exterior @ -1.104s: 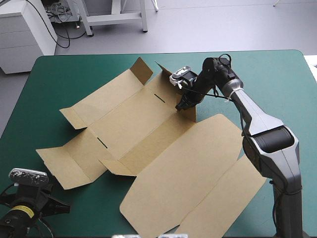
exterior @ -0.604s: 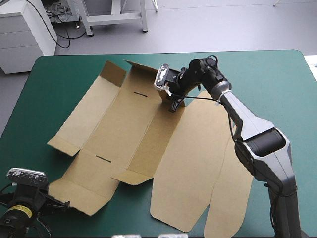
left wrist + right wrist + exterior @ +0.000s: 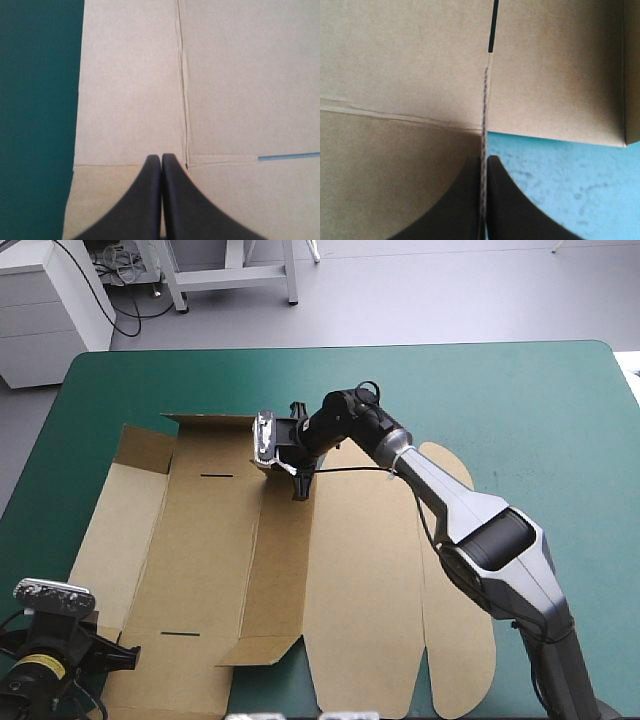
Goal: Fold the box
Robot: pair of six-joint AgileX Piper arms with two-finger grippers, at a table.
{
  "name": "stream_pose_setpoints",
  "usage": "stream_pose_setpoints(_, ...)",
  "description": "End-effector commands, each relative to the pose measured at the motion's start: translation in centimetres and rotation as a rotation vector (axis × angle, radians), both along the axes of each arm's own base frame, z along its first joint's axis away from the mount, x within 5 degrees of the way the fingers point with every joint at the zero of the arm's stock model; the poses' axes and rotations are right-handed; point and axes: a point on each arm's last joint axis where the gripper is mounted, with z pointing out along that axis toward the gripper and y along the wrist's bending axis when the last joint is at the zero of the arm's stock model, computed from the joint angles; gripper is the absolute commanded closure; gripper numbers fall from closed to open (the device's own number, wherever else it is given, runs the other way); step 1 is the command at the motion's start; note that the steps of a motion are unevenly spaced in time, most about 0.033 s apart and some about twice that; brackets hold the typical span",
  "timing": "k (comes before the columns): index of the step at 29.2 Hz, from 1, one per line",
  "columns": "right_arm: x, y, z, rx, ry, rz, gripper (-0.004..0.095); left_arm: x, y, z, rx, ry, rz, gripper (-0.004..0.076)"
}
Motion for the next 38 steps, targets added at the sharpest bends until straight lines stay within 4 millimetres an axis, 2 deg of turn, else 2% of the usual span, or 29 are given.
stream_pose_setpoints(1,-1.03,0.90,3.75,0.123,-0.065,0.015,0.0928,0.44,-0.01,1.07,0.003,-0.060,-0.003,0.0734)
stream_pose_setpoints(30,-1.91,1.78,3.62,0.180,-0.009,0.095,0.0924,0.39,0.01,1.02,0.001,-0.051,0.001,0.0734)
stream_pose_setpoints(33,-1.86,1.78,3.64,0.181,-0.014,0.091,0.0869,0.39,0.01,1.02,0.001,-0.051,0.001,0.0734)
stream_pose_setpoints(38,-1.73,1.76,3.66,0.182,-0.023,0.079,0.0654,0.39,0.01,1.02,-0.002,-0.052,0.004,0.0734)
